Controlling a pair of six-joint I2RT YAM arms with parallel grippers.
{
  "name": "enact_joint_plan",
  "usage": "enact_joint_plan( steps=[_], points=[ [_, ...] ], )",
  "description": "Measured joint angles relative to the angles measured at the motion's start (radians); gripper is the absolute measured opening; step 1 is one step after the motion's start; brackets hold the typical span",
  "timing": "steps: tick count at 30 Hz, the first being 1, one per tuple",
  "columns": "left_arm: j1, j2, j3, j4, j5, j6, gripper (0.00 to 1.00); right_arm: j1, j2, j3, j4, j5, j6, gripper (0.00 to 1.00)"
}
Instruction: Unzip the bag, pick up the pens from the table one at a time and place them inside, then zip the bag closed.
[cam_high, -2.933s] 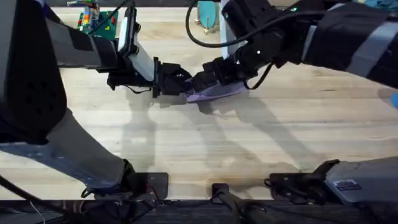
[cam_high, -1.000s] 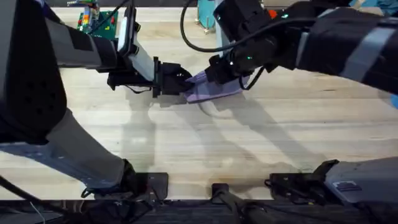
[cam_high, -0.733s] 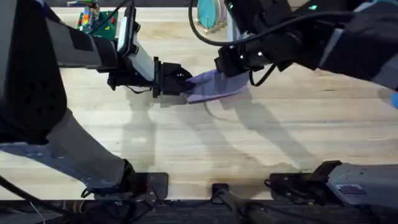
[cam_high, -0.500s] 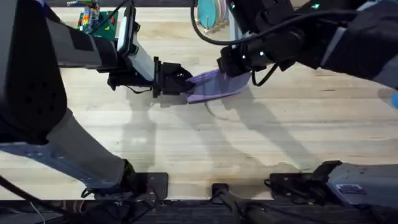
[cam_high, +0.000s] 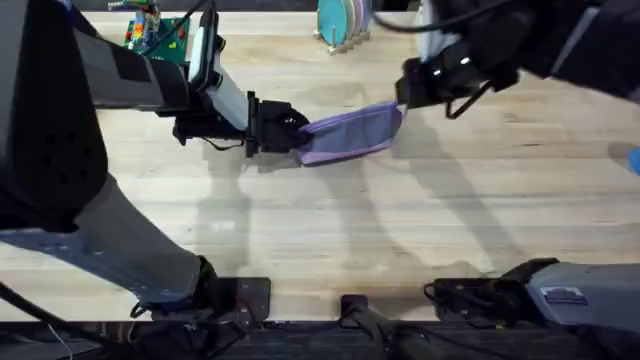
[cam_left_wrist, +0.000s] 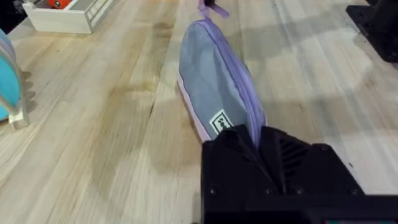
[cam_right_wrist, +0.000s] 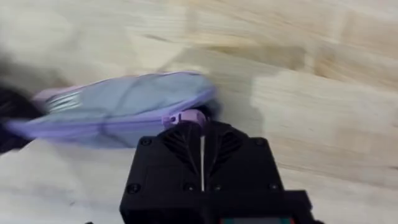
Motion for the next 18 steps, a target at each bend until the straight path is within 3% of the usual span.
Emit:
enact_joint_plan(
  steps=[8, 18],
  points=[
    [-0.01, 0.0, 0.0, 0.001, 0.002, 0.0, 0.041, -0.169, 0.045, 0.0, -0.005, -0.2, -0.017, 0.033],
    [-0.013, 0.0, 0.0, 0.002, 0.002, 0.0, 0.041, -0.239, 0.18, -0.022, 0.027, -0.286, -0.02, 0.033]
  ],
)
